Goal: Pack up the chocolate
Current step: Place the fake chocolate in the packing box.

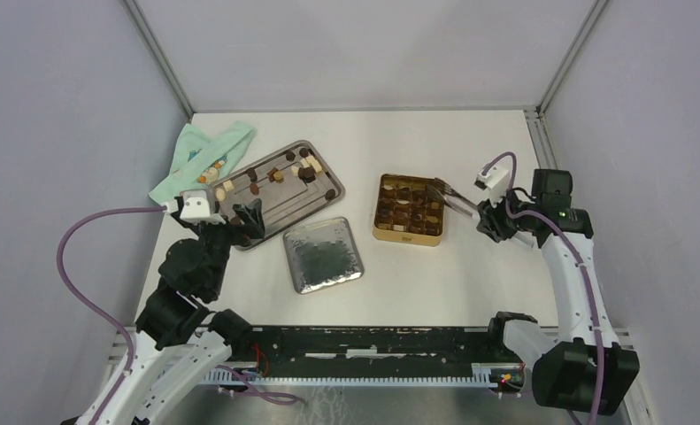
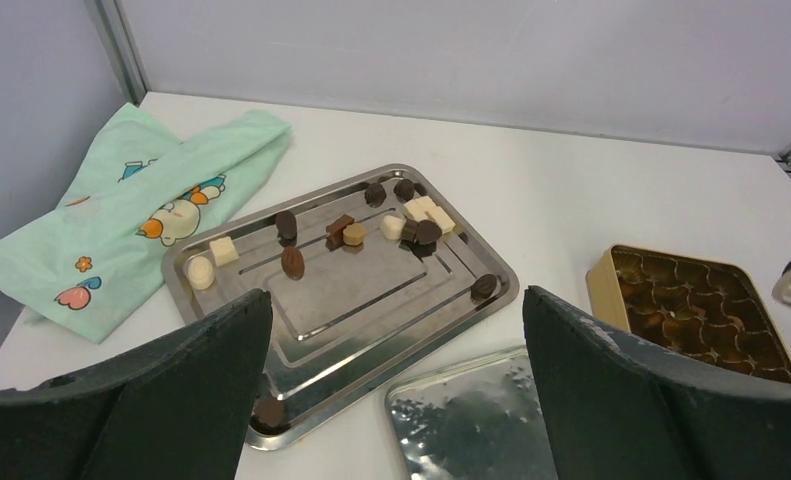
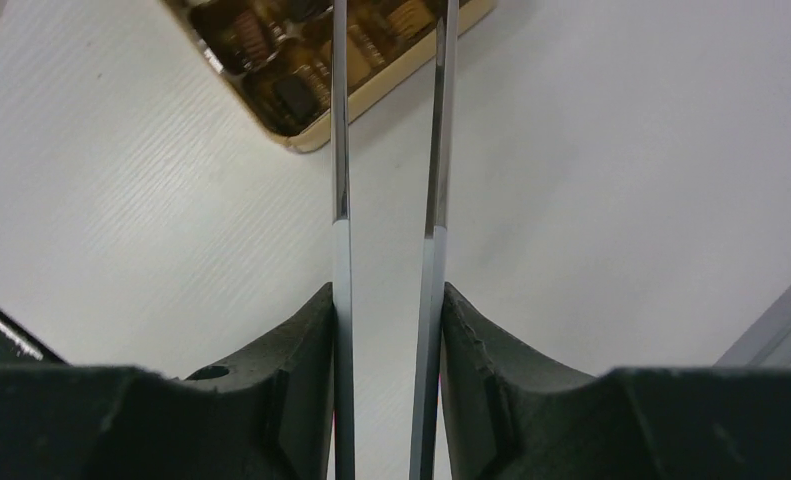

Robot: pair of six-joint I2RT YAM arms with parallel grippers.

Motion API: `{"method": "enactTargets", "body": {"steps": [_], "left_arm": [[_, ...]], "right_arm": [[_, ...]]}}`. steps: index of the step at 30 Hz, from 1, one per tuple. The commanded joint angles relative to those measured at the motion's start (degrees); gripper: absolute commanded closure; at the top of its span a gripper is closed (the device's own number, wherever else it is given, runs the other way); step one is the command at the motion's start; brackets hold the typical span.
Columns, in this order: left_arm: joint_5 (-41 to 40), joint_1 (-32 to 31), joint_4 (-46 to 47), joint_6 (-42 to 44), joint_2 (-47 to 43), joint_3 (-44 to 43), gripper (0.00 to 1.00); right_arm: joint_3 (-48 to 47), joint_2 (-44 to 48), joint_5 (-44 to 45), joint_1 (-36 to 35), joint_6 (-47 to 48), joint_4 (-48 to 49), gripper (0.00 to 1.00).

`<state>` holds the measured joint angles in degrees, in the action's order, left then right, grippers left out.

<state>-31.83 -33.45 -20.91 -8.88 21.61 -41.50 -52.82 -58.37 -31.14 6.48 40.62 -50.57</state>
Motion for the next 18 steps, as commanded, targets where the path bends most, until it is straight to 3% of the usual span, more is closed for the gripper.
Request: {"method": "enactTargets", "body": {"steps": [1, 5, 9, 18], "left_arm": [[1.3, 0.4, 1.7, 1.4, 1.2, 0.2, 0.00], [2.7, 0.4, 1.7, 1.2, 2.9, 0.0, 0.00], [4.2, 0.4, 1.7, 0.9, 4.5, -0.1, 0.00], [6.2, 0.4, 2.1, 0.8, 6.2, -0.2, 0.00]], "right_arm": [[0.7, -1.5, -4.5, 7.6, -8.8, 16.0, 0.58], [8.8, -3.8, -2.6, 14.4, -19.6, 34.2, 0.59], [15.7, -8.2, 5.7, 15.6, -28.6, 48.5, 0.60], [17.9, -19.7, 16.8, 14.5, -33.4, 55.9, 0.58]]}}
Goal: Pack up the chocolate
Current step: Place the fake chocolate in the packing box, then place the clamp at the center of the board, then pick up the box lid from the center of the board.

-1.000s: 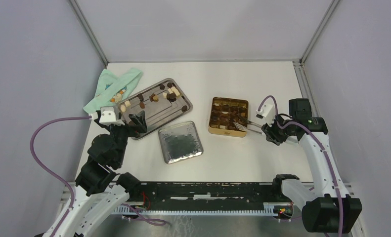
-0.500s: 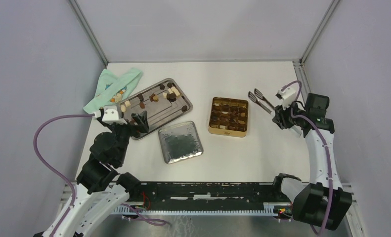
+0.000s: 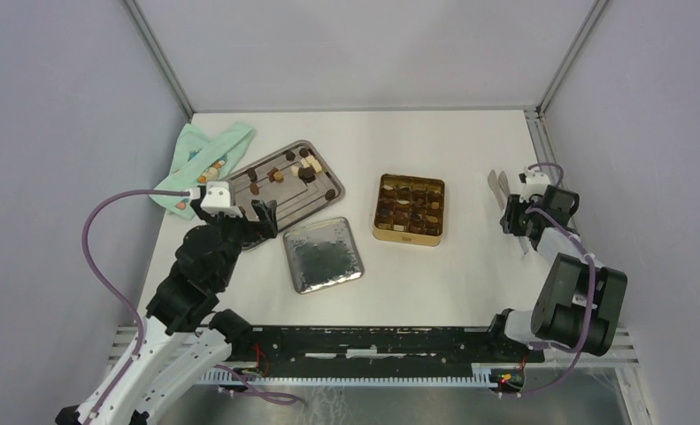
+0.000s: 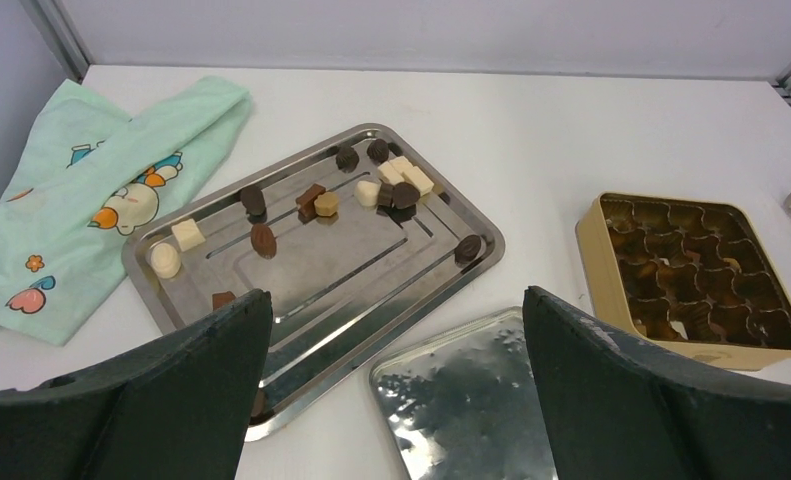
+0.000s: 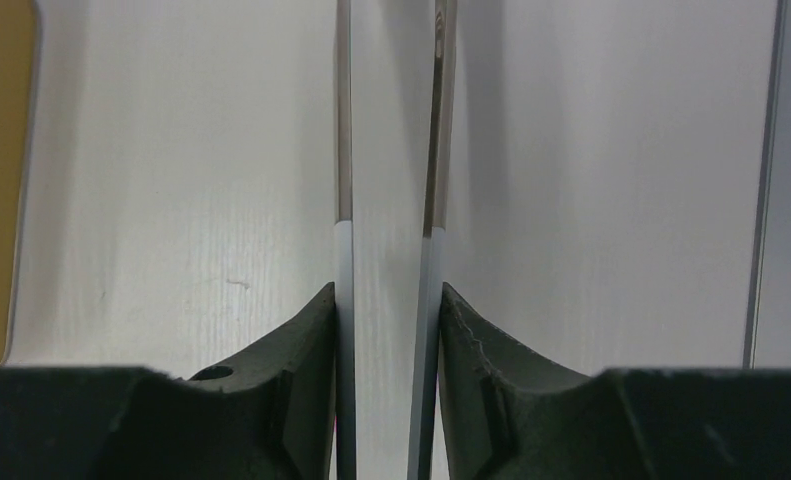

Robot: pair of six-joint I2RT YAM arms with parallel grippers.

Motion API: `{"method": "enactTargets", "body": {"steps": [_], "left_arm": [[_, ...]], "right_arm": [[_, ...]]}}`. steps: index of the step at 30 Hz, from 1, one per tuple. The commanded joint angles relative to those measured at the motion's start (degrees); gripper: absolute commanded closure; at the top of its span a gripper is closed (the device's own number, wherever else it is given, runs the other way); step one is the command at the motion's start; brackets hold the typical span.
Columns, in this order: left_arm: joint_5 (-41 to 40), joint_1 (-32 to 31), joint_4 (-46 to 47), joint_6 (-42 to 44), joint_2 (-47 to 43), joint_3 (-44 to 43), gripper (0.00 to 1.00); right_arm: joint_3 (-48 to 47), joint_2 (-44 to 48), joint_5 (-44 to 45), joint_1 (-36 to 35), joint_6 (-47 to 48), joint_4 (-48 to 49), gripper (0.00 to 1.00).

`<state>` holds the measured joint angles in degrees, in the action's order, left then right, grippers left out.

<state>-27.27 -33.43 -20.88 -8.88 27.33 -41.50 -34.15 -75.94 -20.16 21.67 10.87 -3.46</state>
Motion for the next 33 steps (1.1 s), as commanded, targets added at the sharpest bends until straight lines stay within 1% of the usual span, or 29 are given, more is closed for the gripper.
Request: {"method": "enactTargets", "body": {"steps": [1, 4, 7, 10, 13, 15, 17, 19, 22, 25, 27, 29, 30, 32, 33], "left_arm": [[1.8, 0.3, 2.2, 0.7, 0.6, -0.2, 0.00], [2.6, 0.3, 2.3, 0.7, 1.2, -0.2, 0.00], [3.7, 0.4, 2.5, 0.6, 2.1, -0.2, 0.00], [4.9, 0.3, 2.5, 0.4, 3.4, -0.4, 0.00], [6.9, 0.4, 2.3, -0.3, 5.0, -0.6, 0.00], [9.5, 0.3, 1.1, -1.9, 7.2, -1.5, 0.00], [14.4, 0.4, -0.9, -4.2, 9.7, -3.4, 0.01], [20.0, 0.3, -3.0, -6.9, 14.1, -5.6, 0.02], [25.9, 0.3, -3.8, -12.4, 18.5, -7.8, 0.04], [32.1, 0.3, 0.1, -18.7, 20.8, -5.4, 0.05], [33.8, 0.3, 3.5, -23.7, 22.1, -2.5, 0.05], [34.2, 0.2, 6.2, -28.7, 23.9, 0.4, 0.07], [33.9, 0.1, 7.3, -31.9, 24.9, 1.8, 0.09], [32.0, -0.9, 8.9, -36.2, 27.2, 4.0, 0.13], [29.9, -1.7, 9.7, -37.6, 28.4, 4.8, 0.15]], "right_arm": [[-1.6, -3.3, 6.6, -0.9, -3.4, 8.0, 0.57], [-5.5, -8.1, 7.6, -1.3, -1.7, 3.6, 0.54], [-7.0, -11.5, 7.9, -1.3, 0.3, -0.2, 0.51], [-8.2, -12.5, 7.0, -1.4, 2.6, -2.6, 0.43], [-8.6, -10.2, 5.6, -1.4, 4.8, -3.6, 0.30], [-9.2, -7.8, 5.0, -1.3, 6.8, -5.0, 0.26], [-9.6, -4.8, 4.2, -0.9, 8.8, -6.6, 0.22], [-9.1, -0.8, 2.9, -0.3, 10.3, -7.0, 0.21], [-8.5, 6.1, 0.1, -0.1, 12.8, -7.3, 0.19], [-8.5, 11.9, -4.4, -0.1, 13.0, -6.8, 0.16], [-8.4, 15.2, -8.5, -0.1, 12.1, -5.6, 0.09], [-8.2, 17.3, -10.3, -0.1, 6.6, -3.7, 0.02], [-8.9, 17.7, -13.1, -0.1, 5.8, -4.5, 0.02], [-10.5, 17.8, -23.5, -0.1, 9.4, -8.3, 0.02], [-10.5, 17.9, -28.4, -0.1, 9.7, -9.1, 0.02]]}}
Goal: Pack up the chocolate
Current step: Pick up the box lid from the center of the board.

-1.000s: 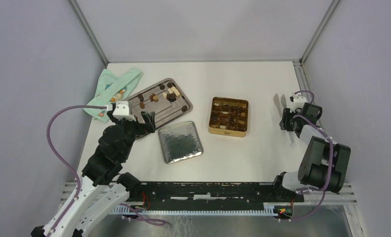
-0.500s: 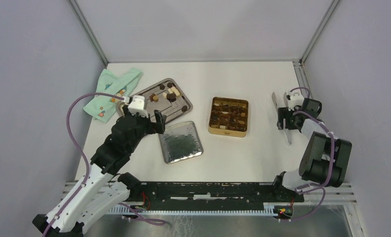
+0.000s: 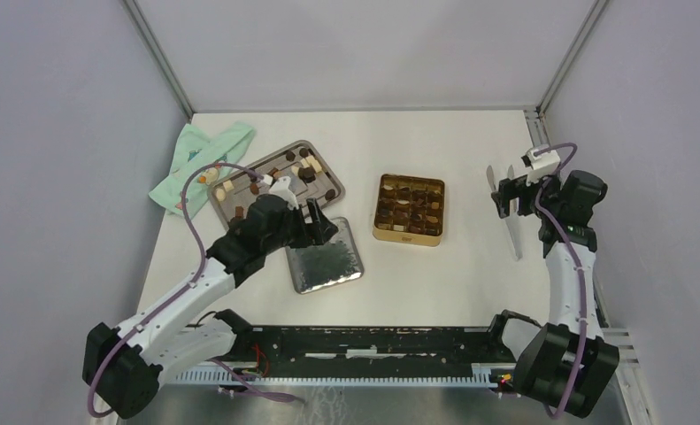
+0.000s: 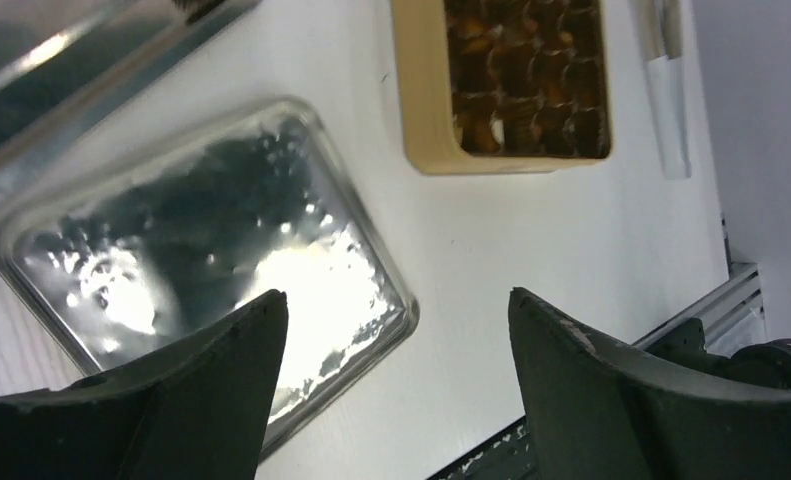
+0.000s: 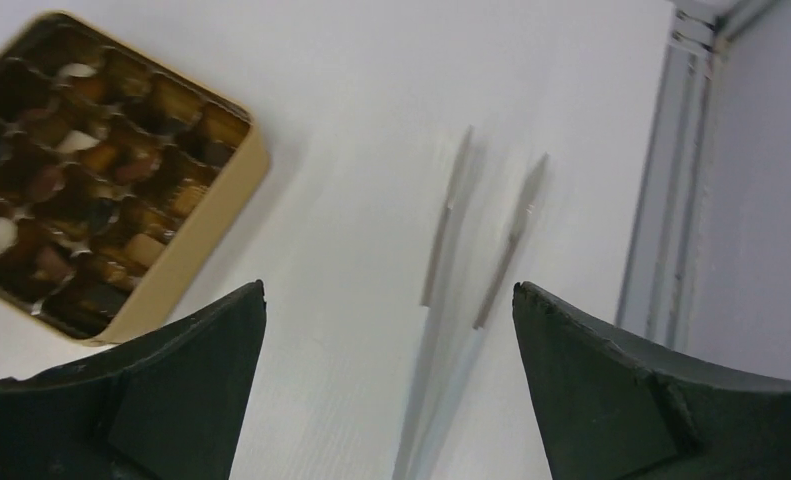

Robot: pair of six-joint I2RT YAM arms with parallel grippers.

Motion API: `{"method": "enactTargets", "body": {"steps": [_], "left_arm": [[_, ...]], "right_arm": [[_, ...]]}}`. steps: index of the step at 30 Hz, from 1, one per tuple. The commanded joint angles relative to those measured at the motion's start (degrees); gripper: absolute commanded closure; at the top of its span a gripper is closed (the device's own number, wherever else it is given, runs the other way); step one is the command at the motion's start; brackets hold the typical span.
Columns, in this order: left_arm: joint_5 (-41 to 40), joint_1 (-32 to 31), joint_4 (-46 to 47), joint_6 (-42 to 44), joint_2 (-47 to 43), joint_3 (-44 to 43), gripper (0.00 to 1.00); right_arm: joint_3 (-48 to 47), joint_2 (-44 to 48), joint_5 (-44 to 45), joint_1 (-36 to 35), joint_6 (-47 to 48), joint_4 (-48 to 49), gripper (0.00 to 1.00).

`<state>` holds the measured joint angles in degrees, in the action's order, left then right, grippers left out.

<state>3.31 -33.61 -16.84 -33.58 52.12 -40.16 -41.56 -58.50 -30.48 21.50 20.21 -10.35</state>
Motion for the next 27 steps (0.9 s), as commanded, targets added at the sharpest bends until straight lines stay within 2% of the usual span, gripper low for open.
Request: {"method": "enactTargets", "body": {"steps": [1, 4, 5, 7, 8, 11, 14, 20, 27], "left_arm": [[-5.0, -4.3, 5.5, -13.8, 5.0, 3.6, 0.17], [-21.6, -12.5, 0.0, -17.4, 12.1, 0.5, 0.21], [-26.2, -14.5, -3.0, -19.5, 15.1, -1.7, 0.28], [-32.5, -17.1, -9.2, -22.5, 23.2, -8.7, 0.57], [-34.6, -17.8, -13.1, -24.2, 27.6, -12.6, 0.62], [-37.1, -18.9, -20.6, -25.0, 39.8, -22.7, 0.64], [-37.0, -19.1, -21.3, -24.1, 46.4, -28.0, 0.63], [-34.9, -19.1, -21.3, -22.8, 54.7, -35.0, 0.59], [-34.2, -19.1, -21.3, -22.6, 59.0, -36.4, 0.60]], "right_arm": [[-1.8, 0.9, -21.2, 0.1, 0.0, -1.6, 0.02], [9.9, 5.9, -28.1, 0.0, -7.3, 14.3, 0.02], [13.2, 7.7, -28.8, 0.0, -8.5, 18.1, 0.02], [17.3, 10.7, -28.6, 0.0, -9.1, 21.7, 0.02], [17.2, 11.2, -28.1, 0.0, -9.2, 21.5, 0.02], [14.9, 10.1, -26.8, 0.1, -7.6, 18.0, 0.02], [13.0, 8.3, -24.5, 0.0, -5.4, 14.2, 0.02], [12.2, 7.4, -23.7, 0.0, -5.1, 12.5, 0.02], [12.1, 7.4, -23.3, 0.0, -4.8, 12.4, 0.02]]}}
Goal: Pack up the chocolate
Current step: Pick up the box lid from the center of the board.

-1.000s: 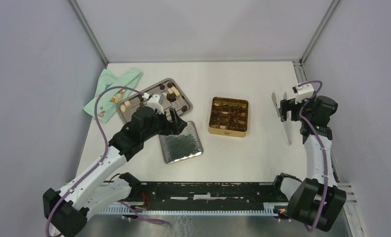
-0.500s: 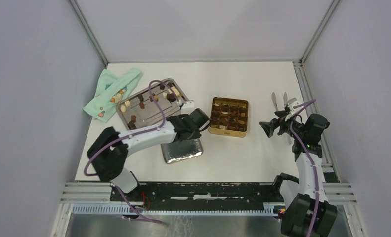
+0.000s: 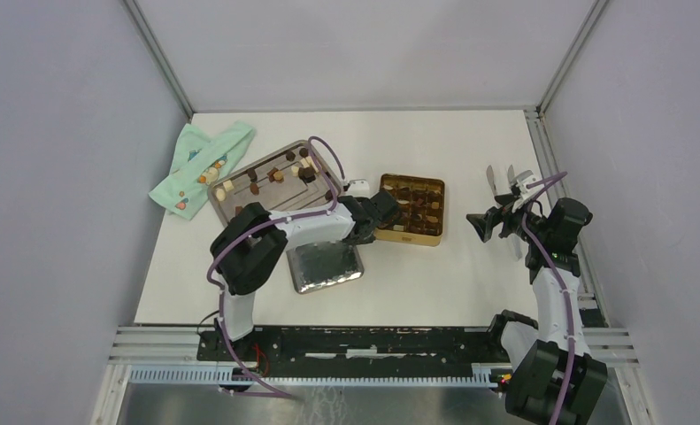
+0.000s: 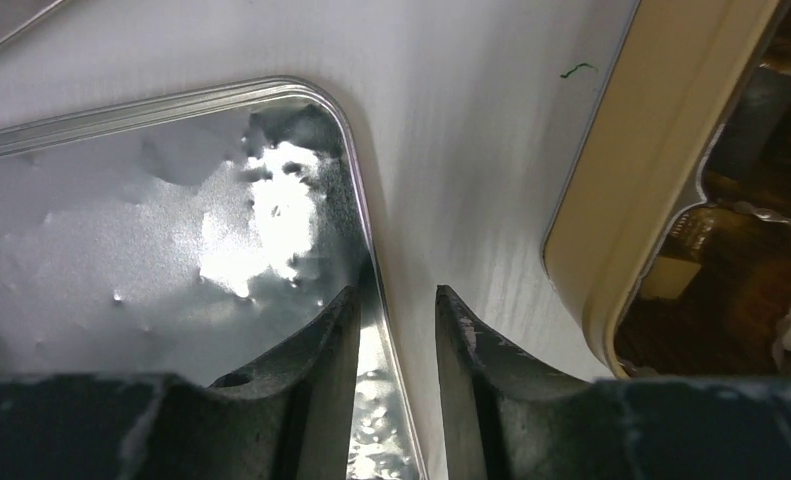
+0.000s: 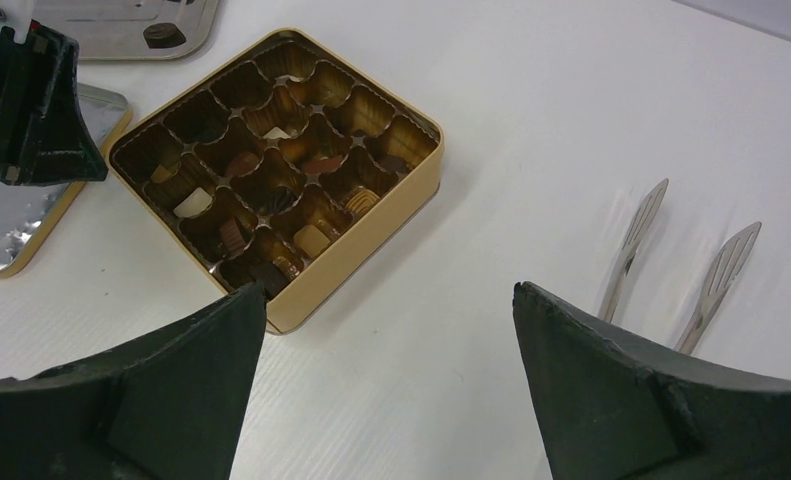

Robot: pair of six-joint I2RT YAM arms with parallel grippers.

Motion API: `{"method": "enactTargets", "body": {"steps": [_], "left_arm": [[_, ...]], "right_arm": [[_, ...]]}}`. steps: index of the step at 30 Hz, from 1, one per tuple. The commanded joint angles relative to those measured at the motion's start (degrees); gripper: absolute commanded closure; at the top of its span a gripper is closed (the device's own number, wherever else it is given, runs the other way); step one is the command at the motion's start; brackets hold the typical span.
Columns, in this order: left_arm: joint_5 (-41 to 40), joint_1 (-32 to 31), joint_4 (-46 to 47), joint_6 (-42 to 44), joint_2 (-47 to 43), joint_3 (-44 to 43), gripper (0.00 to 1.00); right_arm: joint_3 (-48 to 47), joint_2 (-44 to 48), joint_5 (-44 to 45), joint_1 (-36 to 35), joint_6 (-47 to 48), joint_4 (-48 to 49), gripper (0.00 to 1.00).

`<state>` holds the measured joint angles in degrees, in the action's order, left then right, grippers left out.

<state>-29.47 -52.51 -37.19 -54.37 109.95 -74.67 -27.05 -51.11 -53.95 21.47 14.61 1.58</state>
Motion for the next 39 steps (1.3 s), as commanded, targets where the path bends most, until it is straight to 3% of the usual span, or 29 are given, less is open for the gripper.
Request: {"method": "enactTargets", "body": {"steps": [1, 4, 12, 17, 21, 25, 27, 31, 39], "left_arm": [[-1.4, -0.2, -1.0, -2.0, 1.3, -1.7, 0.60], [-1.1, -0.2, -1.0, -2.4, 1.6, -1.2, 0.67], [-0.5, -0.5, -2.0, -2.9, 1.0, -0.3, 0.98], [-1.3, -1.0, -2.0, -2.9, -1.3, 1.3, 0.97], [-1.2, -1.3, -2.0, -3.0, -0.9, 1.9, 0.78], [-1.1, -1.7, -2.0, -3.2, 0.2, 2.1, 0.70], [-1.1, -1.9, -2.0, -3.4, 0.4, 2.2, 0.73], [-1.1, -2.1, -1.9, -3.4, -0.2, 2.5, 0.98], [-2.3, -4.8, -3.0, 0.1, -9.1, 2.7, 0.98]], "right_arm": [[-2.4, 0.0, 0.2, 0.1, 0.8, 0.4, 0.02], [-2.4, -0.3, 0.2, 0.1, 0.8, 0.4, 0.02], [-2.6, -0.8, -0.5, 0.1, 0.8, -0.1, 0.02], [-2.8, -0.9, -1.8, 0.1, 1.0, -0.5, 0.02], [-2.9, -0.7, -2.2, 0.1, 1.2, -0.8, 0.02], [-2.9, -0.6, -2.3, 0.1, 1.3, -0.9, 0.02], [-2.9, -0.7, -2.5, 0.1, 1.3, -1.0, 0.02], [-3.0, -0.8, -2.6, 0.1, 1.4, -1.1, 0.02], [-3.6, -2.2, -9.9, -0.5, 3.1, -3.3, 0.02]]}}
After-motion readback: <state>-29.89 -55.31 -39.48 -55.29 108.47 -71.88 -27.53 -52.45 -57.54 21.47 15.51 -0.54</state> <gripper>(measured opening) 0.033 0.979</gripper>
